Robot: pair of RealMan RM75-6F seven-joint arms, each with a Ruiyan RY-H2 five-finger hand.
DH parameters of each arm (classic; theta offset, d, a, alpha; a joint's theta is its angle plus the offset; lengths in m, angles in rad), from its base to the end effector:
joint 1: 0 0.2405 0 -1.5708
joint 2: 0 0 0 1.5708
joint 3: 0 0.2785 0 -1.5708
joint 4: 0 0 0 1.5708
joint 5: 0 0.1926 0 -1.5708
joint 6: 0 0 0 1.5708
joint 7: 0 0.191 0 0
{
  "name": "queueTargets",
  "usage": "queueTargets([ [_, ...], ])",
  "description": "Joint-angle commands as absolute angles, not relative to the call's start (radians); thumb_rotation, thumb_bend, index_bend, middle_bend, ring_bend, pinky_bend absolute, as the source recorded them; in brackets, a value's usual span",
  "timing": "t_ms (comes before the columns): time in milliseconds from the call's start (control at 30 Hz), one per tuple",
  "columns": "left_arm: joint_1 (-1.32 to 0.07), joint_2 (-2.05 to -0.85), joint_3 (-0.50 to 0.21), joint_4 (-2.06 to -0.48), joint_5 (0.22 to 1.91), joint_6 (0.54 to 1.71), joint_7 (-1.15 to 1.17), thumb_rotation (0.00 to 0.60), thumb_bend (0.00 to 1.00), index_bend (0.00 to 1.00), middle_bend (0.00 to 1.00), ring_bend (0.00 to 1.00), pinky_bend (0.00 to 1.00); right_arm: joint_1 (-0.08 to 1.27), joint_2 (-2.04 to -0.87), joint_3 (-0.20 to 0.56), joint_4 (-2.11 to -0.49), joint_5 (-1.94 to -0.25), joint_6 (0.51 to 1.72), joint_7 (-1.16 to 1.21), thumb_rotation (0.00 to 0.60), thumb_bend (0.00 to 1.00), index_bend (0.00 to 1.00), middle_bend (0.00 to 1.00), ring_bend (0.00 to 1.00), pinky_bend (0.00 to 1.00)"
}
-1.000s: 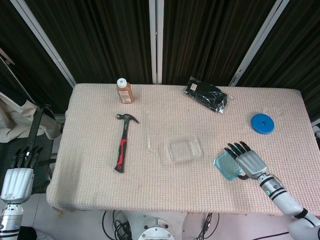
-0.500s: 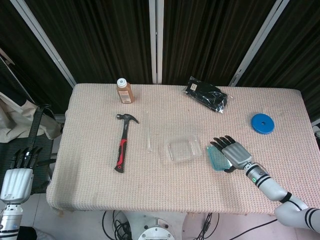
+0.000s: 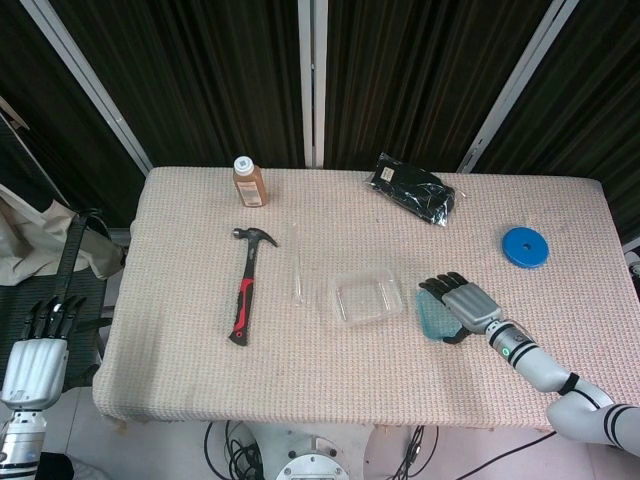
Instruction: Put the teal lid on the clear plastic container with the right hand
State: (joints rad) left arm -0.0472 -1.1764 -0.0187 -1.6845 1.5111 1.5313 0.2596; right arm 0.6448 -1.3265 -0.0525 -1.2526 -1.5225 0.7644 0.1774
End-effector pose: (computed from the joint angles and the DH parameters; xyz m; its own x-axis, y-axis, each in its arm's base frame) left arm -0.3126 0.2092 0.1617 0.5129 0.0107 0.8584 0.8583 0.0098 -0.5130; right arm -0.2930 -0.3648 0.0254 0.5840 -0.4837 0.6519 -0.8098 -0.4031 0.4264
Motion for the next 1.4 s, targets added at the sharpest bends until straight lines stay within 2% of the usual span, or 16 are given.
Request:
queueTargets([
  [33,-0.048,-1.175,-0.019,-1.688,1.512,1.531,0.263,0.6,0.0,0.08,0.07,0.0,0.0,0.64,-1.334,-0.059,-1.237,-1.533,0.778,0.193,0.6,0.0,0.0,0.1,0.0,0.0],
  [333,-0.051,-1.168,-0.022,-1.698,1.513,1.528,0.267,0.6,0.0,0.08,0.07,0.0,0.0,0.624,-1.332,-0.068,-1.218,-1.551,0.825,0.215,0.6,0.0,0.0,0.1,0.0,0.0],
  [800,-0.054,-1.167,-0.021,-1.707,1.51,1.52,0.276,0.6,0.0,0.08,0.07,0.0,0.0,0.623,-1.351,-0.077,-1.186,-1.545,0.809,0.236,0.6,0.0,0.0,0.1,0.0,0.0],
  [867,-0.054,-1.166,-0.02,-1.709,1.511,1.521,0.278,0.6,0.0,0.08,0.07,0.0,0.0,0.621,-1.355,-0.075,-1.18,-1.548,0.819,0.241,0.6,0.0,0.0,0.13,0.0,0.0],
  [1067,-0.051,-1.163,-0.02,-1.715,1.513,1.525,0.281,0.6,0.0,0.08,0.07,0.0,0.0,0.604,-1.358,-0.071,-1.164,-1.554,0.866,0.258,0.6,0.03,0.0,0.36,0.0,0.0],
  [1267,-0.053,-1.163,-0.019,-1.716,1.516,1.523,0.283,0.6,0.0,0.08,0.07,0.0,0.0,0.584,-1.325,-0.064,-1.193,-1.553,0.915,0.264,0.6,0.03,0.0,0.39,0.0,0.0],
  [1400,-0.051,-1.16,-0.018,-1.718,1.518,1.525,0.282,0.6,0.0,0.08,0.07,0.0,0.0,0.566,-1.259,-0.05,-1.273,-1.561,0.983,0.239,0.6,0.03,0.0,0.39,0.0,0.0],
])
